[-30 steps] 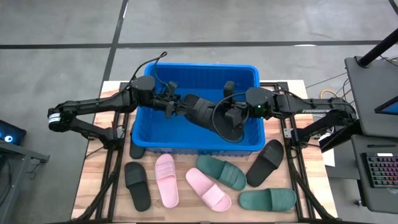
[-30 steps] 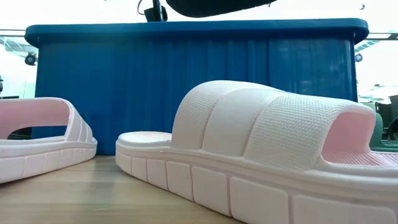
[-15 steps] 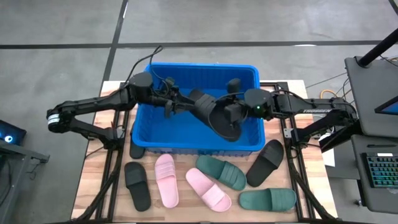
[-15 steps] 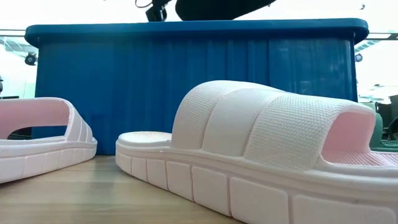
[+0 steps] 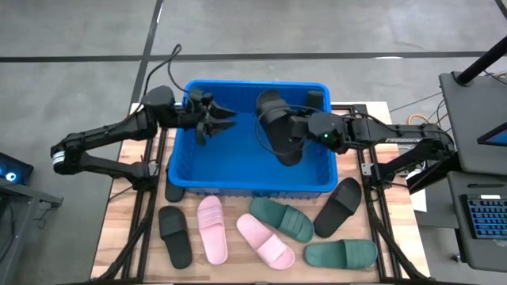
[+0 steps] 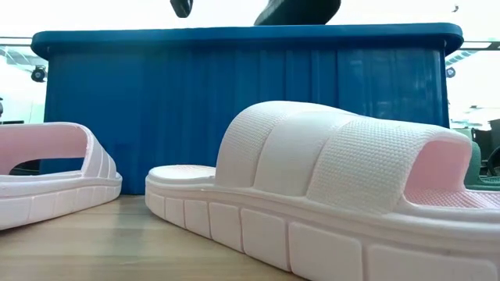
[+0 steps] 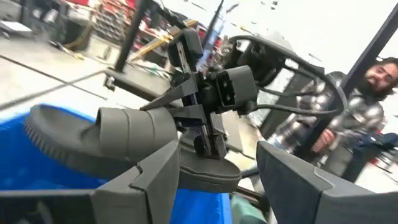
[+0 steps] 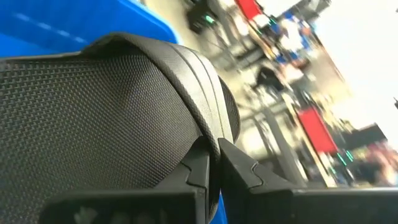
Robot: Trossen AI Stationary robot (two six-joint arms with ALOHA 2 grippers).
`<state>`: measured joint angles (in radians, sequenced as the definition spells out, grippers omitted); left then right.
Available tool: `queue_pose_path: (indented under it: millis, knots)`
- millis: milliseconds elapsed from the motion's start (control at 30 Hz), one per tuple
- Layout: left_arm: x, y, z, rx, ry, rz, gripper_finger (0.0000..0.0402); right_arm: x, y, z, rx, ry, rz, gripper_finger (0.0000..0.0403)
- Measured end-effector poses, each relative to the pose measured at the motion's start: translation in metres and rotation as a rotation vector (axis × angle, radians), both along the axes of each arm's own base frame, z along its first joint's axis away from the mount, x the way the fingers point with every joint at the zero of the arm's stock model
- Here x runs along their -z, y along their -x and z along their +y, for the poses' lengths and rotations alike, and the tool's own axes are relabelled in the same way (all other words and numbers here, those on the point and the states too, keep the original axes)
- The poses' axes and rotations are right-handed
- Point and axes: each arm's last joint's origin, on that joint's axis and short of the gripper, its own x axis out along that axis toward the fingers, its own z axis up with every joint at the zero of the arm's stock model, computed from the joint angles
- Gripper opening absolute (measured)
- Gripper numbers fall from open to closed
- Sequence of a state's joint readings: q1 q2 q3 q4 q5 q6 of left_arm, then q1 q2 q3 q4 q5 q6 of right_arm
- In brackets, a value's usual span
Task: Pick and place slides into bin
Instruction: Put the black slide into the blue bin
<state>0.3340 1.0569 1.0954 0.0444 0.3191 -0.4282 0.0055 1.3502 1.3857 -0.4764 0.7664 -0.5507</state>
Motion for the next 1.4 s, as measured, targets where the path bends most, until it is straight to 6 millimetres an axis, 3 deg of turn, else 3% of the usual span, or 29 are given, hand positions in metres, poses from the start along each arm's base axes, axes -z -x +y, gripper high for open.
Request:
queue_pose_path:
  millis: [400, 1033, 1400]
  knots:
    - [-0.006, 0.012, -0.003, -0.037, -0.100, -0.029, 0.0196, 0.012, 0.004, -0.005, 0.218, -0.068, -0.046, 0.0011]
    - [0.000, 0.010, -0.003, -0.032, -0.042, -0.007, 0.0196, 0.017, 0.004, -0.006, 0.265, -0.072, -0.032, 0.0011]
    - [0.007, 0.009, -0.002, -0.031, -0.036, 0.010, 0.0196, 0.025, 0.009, -0.016, 0.341, -0.087, -0.005, 0.0011]
